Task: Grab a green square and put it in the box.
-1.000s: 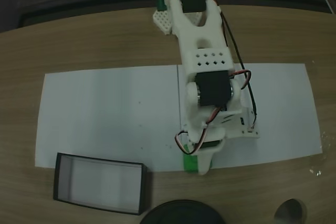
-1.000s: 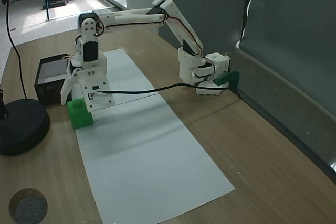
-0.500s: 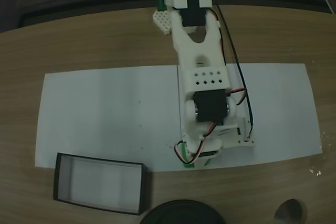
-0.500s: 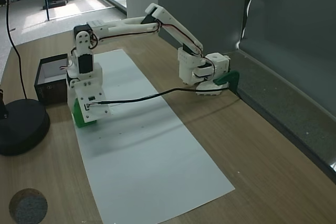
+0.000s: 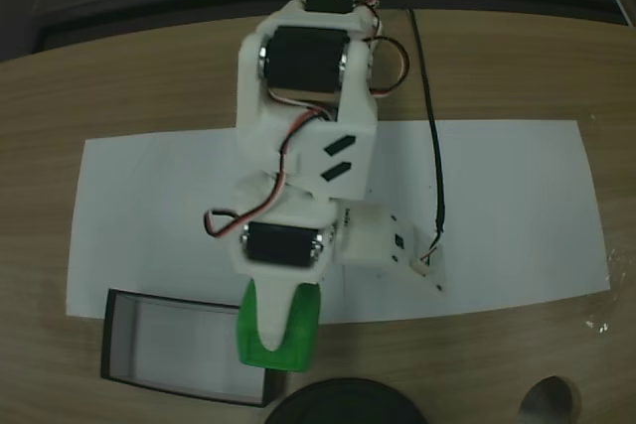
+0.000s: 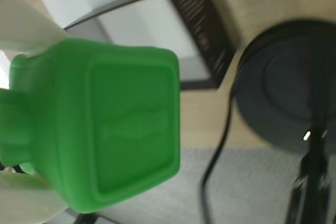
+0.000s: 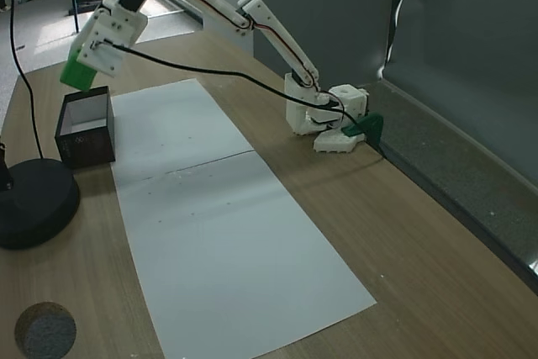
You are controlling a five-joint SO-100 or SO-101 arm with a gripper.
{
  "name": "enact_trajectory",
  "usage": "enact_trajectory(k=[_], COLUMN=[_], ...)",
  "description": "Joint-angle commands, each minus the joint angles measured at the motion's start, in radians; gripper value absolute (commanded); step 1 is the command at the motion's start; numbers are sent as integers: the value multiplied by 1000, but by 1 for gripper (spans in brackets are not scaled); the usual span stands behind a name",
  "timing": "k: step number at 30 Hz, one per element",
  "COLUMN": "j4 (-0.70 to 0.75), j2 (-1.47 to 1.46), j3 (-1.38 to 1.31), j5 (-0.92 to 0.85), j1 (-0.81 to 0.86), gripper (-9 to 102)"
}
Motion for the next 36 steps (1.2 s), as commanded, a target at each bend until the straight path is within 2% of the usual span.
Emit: enact_trajectory(k=[1,7,16,24,26,29,31,36], j4=[-54,-126,-137,-144,-149,-143,-135,-133], j2=[135,31,-215,-321,-336,-354,-362,-347], j3=[-127,-107,-118,-118,-118,-118,-118,-118], j5=[-2,-2,-2,-3,-3,-3,-3,6], j1=[95,224,242,229,222,219,222,227], gripper=[11,11,11,11,14,31,37,28])
